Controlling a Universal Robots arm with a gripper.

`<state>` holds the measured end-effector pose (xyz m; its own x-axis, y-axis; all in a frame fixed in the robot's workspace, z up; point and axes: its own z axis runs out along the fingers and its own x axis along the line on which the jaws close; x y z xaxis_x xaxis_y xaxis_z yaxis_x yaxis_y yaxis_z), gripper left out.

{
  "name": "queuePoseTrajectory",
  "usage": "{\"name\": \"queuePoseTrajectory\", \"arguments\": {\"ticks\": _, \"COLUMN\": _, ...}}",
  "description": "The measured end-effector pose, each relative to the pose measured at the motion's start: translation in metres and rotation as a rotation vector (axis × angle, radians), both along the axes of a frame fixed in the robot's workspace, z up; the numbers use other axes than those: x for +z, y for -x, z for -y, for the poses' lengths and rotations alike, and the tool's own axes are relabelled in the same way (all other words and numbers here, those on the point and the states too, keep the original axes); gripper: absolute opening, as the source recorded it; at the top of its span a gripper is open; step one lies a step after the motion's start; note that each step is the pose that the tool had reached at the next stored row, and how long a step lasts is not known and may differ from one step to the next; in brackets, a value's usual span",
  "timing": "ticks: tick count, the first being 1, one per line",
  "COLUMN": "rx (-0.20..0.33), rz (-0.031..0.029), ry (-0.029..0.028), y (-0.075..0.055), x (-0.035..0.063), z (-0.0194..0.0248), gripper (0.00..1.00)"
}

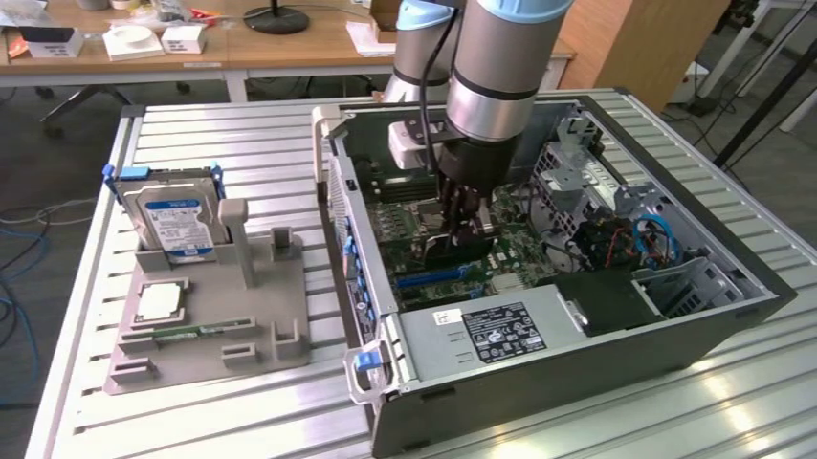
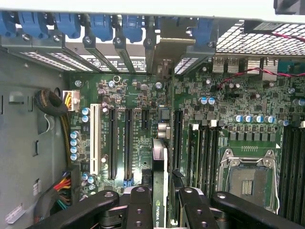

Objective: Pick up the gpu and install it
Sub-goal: 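Insert the gpu into the slot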

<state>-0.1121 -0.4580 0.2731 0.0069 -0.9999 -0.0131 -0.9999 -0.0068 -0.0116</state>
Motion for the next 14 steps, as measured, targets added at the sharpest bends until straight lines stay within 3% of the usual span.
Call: {"name": "queuePoseTrajectory", "arguments": {"ticks": 14, "rx": 0.000, "rz": -0.0001, "ry": 0.0001, "y": 0.0014, "x": -0.0019, "z": 0.0000, "gripper": 0.27}}
